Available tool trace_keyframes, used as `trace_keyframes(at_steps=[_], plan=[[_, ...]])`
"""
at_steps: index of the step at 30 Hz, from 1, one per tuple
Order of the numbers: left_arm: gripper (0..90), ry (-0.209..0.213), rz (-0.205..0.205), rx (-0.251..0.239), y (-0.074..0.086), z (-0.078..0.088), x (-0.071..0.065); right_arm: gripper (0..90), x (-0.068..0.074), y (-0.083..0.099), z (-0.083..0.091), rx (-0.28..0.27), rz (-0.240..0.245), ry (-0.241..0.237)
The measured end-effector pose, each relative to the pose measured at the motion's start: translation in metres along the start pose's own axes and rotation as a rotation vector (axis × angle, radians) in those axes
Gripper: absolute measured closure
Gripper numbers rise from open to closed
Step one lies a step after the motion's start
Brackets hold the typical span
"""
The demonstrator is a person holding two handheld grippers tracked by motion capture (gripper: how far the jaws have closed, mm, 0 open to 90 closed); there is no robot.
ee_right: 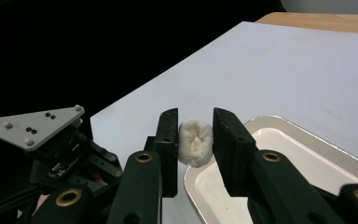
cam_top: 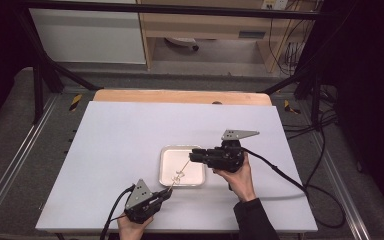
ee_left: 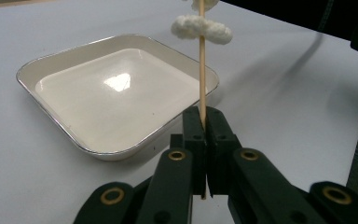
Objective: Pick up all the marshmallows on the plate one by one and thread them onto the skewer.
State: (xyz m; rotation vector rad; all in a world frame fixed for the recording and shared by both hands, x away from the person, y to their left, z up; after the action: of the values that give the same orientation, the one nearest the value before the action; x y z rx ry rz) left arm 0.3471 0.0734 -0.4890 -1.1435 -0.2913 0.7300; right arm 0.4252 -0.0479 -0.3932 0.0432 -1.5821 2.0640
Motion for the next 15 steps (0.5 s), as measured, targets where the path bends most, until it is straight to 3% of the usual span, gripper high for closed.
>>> trace_keyframes(at_steps=[15], plan=[[88.1,-0.004,-0.022,0.012,0.0025,-0.0012,0.0,73.1,0.0052,0.0021,-0.0037,0.005,-0.038,-0.052]])
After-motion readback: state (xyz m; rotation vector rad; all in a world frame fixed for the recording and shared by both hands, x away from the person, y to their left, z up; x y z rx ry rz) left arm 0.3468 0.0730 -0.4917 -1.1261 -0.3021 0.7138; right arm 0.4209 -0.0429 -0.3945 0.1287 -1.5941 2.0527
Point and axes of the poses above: each handheld gripper's, and its own axes: z roughly backward along the jaws, y roughly out of its underside, x roughly to its left, the point moved 10 cm from there along -z, roughly forward along the jaws, and after that the axes turned 4 degrees about z, right-handed, at the moved point
